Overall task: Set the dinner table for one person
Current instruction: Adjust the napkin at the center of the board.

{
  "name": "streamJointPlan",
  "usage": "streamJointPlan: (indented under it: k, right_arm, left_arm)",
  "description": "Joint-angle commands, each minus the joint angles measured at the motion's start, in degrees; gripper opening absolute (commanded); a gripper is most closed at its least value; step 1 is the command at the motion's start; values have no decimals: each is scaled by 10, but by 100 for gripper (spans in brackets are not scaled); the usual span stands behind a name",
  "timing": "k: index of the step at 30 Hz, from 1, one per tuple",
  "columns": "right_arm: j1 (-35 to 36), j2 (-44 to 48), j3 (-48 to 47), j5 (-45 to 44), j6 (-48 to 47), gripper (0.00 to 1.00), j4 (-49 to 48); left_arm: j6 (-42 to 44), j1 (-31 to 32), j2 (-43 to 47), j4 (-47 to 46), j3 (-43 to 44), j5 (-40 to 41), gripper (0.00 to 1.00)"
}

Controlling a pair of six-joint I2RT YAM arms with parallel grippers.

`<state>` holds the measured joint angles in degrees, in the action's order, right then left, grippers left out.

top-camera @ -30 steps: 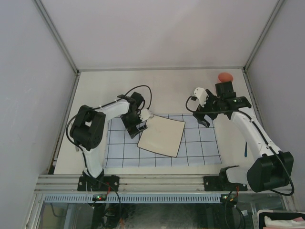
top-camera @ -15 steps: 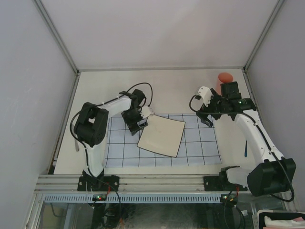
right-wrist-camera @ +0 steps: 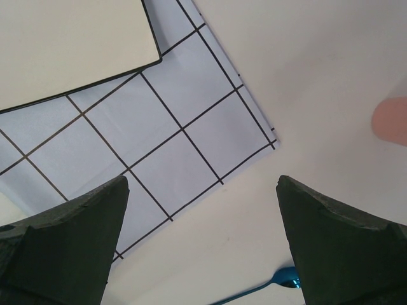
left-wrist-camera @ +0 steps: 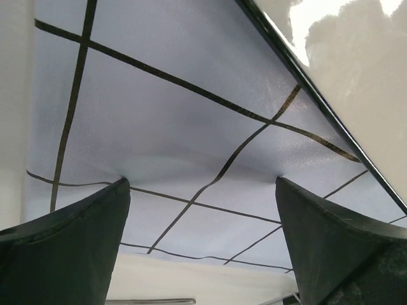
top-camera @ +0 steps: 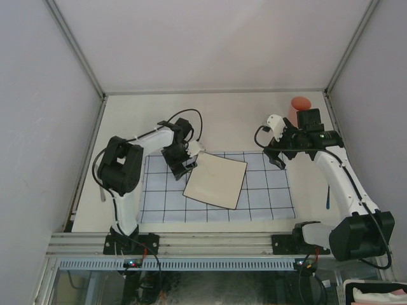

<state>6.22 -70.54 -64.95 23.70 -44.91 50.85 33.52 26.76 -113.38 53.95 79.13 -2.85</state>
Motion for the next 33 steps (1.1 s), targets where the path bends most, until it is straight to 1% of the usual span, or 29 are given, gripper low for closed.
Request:
streamJointPlan:
  k: [1, 5, 11, 14, 18, 19, 24, 28, 33]
  right_arm:
    - [-5, 9, -3, 22, 13, 100, -9]
    - [-4, 3, -2, 42, 22, 100, -17]
    - [-4, 7, 9, 44, 26, 100, -22]
    - [-4, 15, 18, 37, 23, 100, -22]
    - [-4, 21, 25, 36, 23, 100, -25]
    - [-4, 20, 24, 37, 24, 100, -25]
    - [-5, 21, 25, 39, 23, 100, -24]
    - [-5, 22, 24, 36, 20, 100, -24]
    - [-7, 20, 25, 35, 17, 100, -25]
  left_arm:
    - [4, -1, 72, -72, -52, -46, 100]
    - [-2, 6, 135, -88, -120, -45, 100]
    - [-5, 6, 216, -140, -216, -41, 100]
    - [-14, 6, 236, -144, -240, -45, 100]
    - [-15, 6, 217, -151, -252, -39, 100]
    - [-16, 21, 207, -149, -251, -41, 100]
    - [-15, 30, 163, -163, -243, -47, 100]
    - [-16, 34, 113, -150, -212, -46, 100]
    - [-18, 36, 92, -160, -189, -36, 100]
